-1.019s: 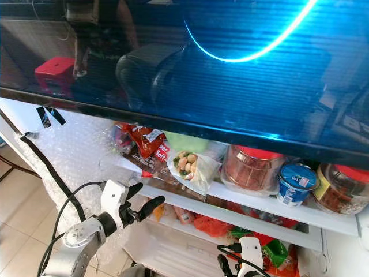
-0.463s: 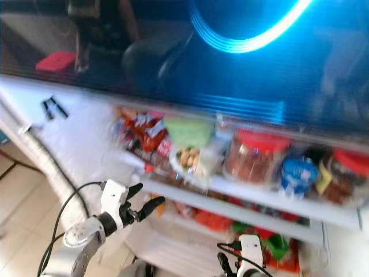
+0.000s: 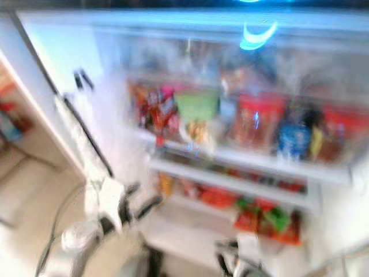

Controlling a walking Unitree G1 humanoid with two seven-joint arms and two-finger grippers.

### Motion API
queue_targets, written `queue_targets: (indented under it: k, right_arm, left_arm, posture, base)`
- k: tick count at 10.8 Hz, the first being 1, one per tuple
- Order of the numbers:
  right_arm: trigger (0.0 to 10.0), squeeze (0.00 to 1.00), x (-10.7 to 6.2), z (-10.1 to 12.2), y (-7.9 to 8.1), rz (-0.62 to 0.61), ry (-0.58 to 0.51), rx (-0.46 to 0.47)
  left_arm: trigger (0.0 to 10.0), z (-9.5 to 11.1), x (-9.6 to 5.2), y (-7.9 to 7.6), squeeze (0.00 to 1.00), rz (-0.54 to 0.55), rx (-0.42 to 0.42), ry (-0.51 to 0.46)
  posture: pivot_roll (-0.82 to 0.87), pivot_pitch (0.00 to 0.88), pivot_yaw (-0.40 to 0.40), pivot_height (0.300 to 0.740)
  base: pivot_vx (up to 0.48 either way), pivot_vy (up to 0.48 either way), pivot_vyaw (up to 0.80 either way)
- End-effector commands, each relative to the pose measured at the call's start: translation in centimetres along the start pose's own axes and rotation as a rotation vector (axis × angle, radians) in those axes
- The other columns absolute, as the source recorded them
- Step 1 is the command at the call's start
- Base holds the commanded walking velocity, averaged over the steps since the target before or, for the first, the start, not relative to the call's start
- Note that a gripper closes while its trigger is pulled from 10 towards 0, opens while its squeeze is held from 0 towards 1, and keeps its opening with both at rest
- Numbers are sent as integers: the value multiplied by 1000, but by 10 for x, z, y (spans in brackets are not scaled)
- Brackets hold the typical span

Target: Restocking fridge

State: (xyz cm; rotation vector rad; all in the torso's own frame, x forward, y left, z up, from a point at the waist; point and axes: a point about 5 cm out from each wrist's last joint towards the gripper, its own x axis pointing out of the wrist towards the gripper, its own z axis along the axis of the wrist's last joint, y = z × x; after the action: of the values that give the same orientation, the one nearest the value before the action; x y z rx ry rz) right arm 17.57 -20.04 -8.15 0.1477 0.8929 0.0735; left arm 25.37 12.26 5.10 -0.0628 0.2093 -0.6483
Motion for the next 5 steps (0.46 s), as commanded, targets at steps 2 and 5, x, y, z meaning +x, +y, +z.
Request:
queue_targets:
  k: [2,5]
  right_arm:
    - [10000,0,-1,0,-4,-11,1,-1]
    - [10000,0,-1,0,-4,-11,0,-2]
  left_arm:
    - [10000,6,0,7,0,17,38,-9]
    - [10000,-3,1,10,0,36,-57,36]
  posture:
    - [15,0,61,677]
    - [18,0,60,677]
  base:
    - [-133,0,0]
    - [0,0,0]
